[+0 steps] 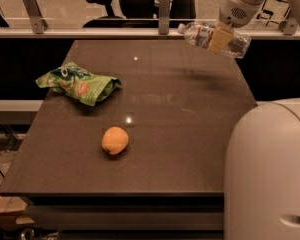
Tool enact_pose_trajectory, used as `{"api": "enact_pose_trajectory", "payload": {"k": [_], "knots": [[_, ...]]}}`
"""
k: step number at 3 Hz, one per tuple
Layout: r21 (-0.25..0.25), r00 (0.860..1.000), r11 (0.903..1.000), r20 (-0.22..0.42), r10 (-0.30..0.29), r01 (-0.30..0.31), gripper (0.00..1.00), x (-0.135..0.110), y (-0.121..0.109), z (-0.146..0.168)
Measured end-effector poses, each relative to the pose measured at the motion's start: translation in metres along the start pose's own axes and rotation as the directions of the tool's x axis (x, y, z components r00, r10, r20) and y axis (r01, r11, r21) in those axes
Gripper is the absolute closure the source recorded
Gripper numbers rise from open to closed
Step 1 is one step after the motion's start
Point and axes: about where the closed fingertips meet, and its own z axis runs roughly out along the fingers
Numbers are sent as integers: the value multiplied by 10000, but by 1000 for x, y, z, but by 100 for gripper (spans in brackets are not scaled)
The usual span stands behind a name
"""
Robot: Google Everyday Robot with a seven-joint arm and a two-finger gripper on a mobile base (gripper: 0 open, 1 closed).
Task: Move water bottle near orange
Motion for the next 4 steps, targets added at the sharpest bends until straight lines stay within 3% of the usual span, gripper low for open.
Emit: {"api": "enact_pose_trajectory", "payload": {"k": [1, 2, 4], "knots": [[-41, 9945, 9971, 731, -756, 761, 100, 7, 19, -22], [137, 9885, 9939, 1039, -1099, 1090, 100, 10, 42, -44], [498, 9800, 9912, 1520, -1287, 1225, 100, 2, 98, -68]]}}
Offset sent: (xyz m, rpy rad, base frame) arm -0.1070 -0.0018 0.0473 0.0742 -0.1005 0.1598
